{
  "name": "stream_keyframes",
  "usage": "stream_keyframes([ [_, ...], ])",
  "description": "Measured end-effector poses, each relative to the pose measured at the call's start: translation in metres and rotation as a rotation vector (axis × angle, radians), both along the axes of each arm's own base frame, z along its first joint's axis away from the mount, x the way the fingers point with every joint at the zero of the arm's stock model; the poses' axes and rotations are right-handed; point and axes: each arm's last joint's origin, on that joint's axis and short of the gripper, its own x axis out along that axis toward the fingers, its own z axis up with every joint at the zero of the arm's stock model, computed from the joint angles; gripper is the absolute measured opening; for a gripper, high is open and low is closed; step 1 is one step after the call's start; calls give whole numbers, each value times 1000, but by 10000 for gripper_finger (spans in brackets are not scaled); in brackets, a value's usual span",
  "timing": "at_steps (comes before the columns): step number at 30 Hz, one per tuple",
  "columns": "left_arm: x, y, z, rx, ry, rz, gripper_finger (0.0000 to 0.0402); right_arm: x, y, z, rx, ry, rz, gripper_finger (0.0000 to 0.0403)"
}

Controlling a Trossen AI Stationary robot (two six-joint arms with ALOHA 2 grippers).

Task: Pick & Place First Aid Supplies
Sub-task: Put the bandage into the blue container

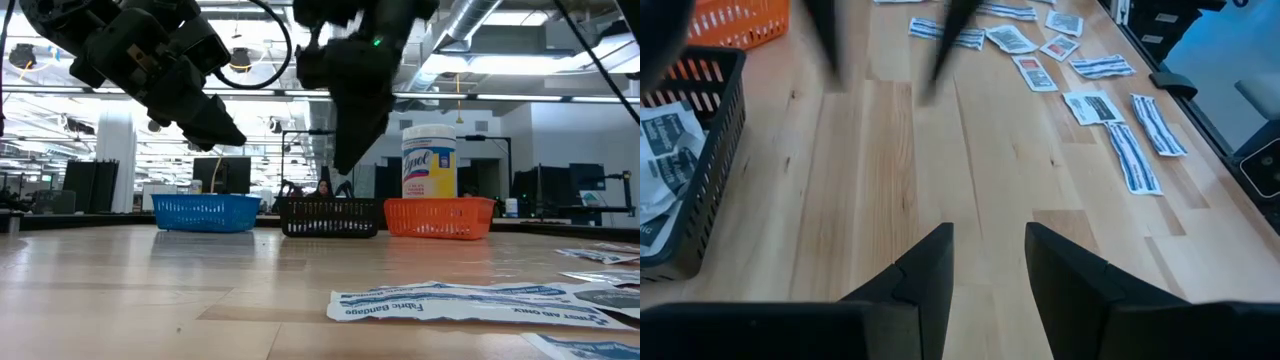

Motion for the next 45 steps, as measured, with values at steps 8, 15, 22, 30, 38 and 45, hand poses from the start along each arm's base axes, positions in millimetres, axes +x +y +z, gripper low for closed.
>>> stream_keyframes([
  [8,0,0,-1,3,6,-1,126,-20,105,-5,145,20,304,224],
  [15,-1,0,-2,5,20,-1,126,-42,162,-25,213,-54,481,224],
  [22,-1,0,-2,4,20,-1,126,-51,183,-45,220,-98,536,217],
  [30,1,0,-7,7,46,-1,126,-49,185,-80,118,-24,503,213],
  [38,7,0,-19,11,103,-1,126,-46,178,-84,73,-19,482,132],
  [45,9,-1,-24,13,122,-1,126,-43,173,-85,71,-22,476,31],
])
